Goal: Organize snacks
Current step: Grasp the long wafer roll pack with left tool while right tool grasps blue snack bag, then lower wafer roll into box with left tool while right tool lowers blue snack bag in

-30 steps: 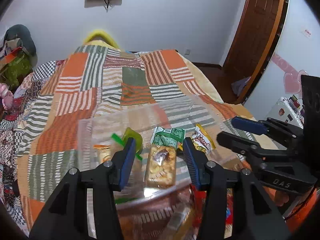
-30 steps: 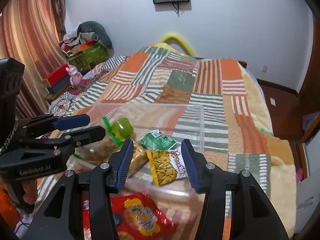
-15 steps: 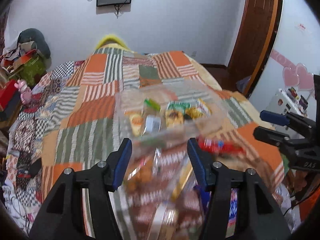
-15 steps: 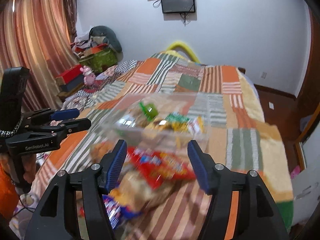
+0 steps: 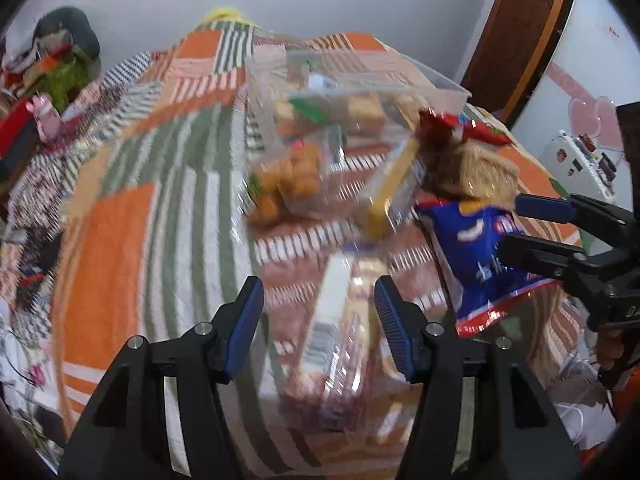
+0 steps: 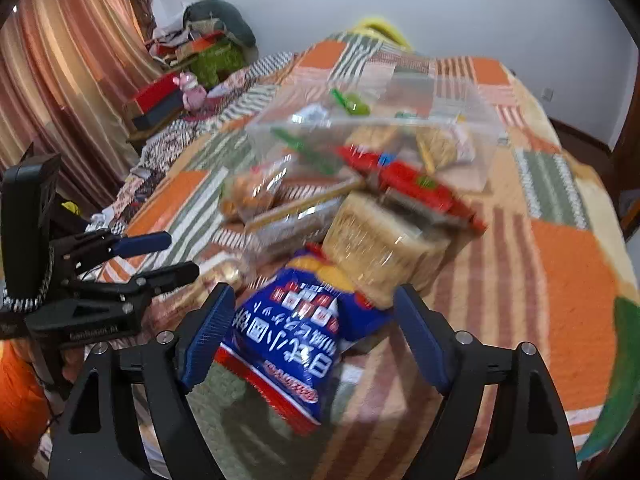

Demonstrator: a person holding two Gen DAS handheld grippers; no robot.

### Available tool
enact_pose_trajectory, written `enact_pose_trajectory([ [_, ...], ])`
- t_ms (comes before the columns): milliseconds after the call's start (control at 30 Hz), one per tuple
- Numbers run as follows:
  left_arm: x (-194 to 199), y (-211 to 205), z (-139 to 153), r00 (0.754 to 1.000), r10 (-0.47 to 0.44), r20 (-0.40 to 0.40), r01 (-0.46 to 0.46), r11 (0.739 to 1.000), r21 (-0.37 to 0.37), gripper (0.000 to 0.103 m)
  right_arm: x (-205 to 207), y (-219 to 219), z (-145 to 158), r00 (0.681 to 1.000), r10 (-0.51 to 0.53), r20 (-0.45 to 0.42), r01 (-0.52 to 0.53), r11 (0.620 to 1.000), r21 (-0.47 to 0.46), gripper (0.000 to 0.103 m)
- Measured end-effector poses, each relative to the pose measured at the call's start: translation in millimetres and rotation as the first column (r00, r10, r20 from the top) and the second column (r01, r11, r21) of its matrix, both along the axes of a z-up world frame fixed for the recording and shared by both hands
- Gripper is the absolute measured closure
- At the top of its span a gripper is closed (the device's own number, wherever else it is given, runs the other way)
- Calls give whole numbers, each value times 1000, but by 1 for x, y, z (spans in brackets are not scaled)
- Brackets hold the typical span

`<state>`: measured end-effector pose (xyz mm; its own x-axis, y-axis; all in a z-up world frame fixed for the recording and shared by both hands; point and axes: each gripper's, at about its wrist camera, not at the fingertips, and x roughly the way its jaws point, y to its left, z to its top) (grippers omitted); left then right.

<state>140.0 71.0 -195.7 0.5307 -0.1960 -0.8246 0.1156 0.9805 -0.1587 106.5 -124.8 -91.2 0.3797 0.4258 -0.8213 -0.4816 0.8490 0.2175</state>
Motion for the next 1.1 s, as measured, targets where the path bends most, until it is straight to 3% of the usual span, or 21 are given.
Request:
enact_pose_trajectory([
  [167, -3, -6, -23, 999, -15, -46, 13, 999, -44, 46, -3, 7, -11, 1000, -28, -11, 28, 999, -24, 14],
  [300, -5, -11, -30, 999, -11, -37, 10, 1000, -23, 46, -3, 9, -15, 999, -40, -26, 39, 999, -32, 14],
  [433, -9, -12, -31, 1000, 5, -22, -5, 1000, -10, 56, -3, 9, -26, 995, -34, -95, 34, 999, -3, 16],
  [467, -10, -11, -31, 1000, 7, -21, -7, 1000, -13, 57, -3, 8, -27, 994, -35, -104, 36, 999, 7, 20],
  [567, -16, -6, -30, 1000, 16, -15, -16, 1000, -21, 57, -8, 9, -22, 995, -4, -98, 6, 1000, 26, 42],
  [733, -24, 1, -15, 999, 51, 15, -51, 998, -22, 58, -15, 10, -14, 997, 26, -70, -24, 999, 23, 54],
  [1100, -22, 10, 45, 983, 95, 156, -94, 995, -15, 58, -13, -1, 28, 998, 26, 59, -30, 998, 56, 55],
])
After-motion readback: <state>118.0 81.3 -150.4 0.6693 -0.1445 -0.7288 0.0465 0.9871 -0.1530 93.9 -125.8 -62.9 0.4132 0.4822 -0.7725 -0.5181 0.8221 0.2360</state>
